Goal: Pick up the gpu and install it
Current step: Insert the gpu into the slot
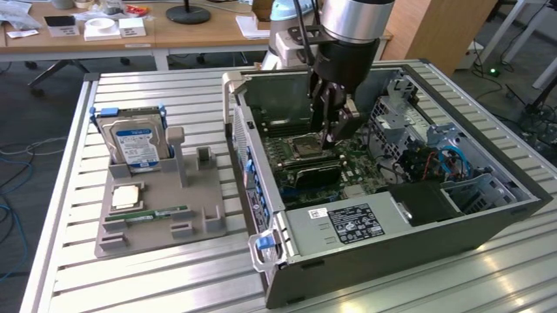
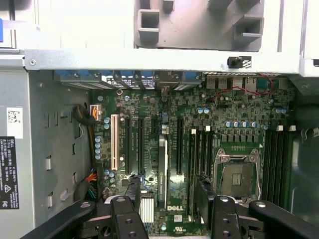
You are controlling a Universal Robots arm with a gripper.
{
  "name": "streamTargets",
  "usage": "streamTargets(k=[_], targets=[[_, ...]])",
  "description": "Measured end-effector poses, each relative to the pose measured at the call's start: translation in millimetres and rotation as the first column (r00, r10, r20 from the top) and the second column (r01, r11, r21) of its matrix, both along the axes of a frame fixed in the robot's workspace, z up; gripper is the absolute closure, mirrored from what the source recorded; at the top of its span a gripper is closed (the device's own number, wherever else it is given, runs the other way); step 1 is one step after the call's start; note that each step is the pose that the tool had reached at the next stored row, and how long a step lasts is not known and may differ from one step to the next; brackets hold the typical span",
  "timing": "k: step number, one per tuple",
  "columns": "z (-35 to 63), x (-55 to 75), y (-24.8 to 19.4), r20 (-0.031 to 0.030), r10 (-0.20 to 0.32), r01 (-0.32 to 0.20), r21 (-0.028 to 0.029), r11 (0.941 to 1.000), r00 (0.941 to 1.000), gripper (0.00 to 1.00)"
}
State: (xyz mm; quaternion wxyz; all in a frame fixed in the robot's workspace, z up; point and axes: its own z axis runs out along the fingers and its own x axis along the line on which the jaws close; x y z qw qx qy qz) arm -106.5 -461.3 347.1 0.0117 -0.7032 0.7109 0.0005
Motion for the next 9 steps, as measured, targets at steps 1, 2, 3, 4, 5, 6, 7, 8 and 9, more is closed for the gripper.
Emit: streamTargets(k=[1, 2, 3, 4, 5, 6, 7, 8, 9], targets=[[0.0, 0.0, 0.0, 0.0000, 0.000, 0.000, -0.0001, 1.0000, 1.0000, 0.43], [0.0, 0.0, 0.0, 0.0000, 0.000, 0.000, -0.0001, 1.0000, 1.0000, 0.43], [0.1, 0.0, 0.0, -0.0001, 0.000, 0.000, -0.0002, 1.0000, 1.0000, 0.43], [0.1, 0.0, 0.0, -0.0001, 0.000, 0.000, -0.0002, 1.0000, 1.0000, 0.43], [0.1, 0.0, 0.0, -0.0001, 0.000, 0.000, -0.0003, 1.0000, 1.0000, 0.43], [0.4, 0.0, 0.0, -0.0002, 0.000, 0.000, -0.0004, 1.0000, 1.0000, 0.43], [0.7, 0.0, 0.0, -0.0002, 0.000, 0.000, -0.0005, 1.0000, 1.0000, 0.43], [1.2, 0.0, 0.0, -0.0002, 0.000, 0.000, -0.0005, 1.0000, 1.0000, 0.43], [1.6, 0.0, 0.0, -0.0002, 0.000, 0.000, -0.0003, 1.0000, 1.0000, 0.43]])
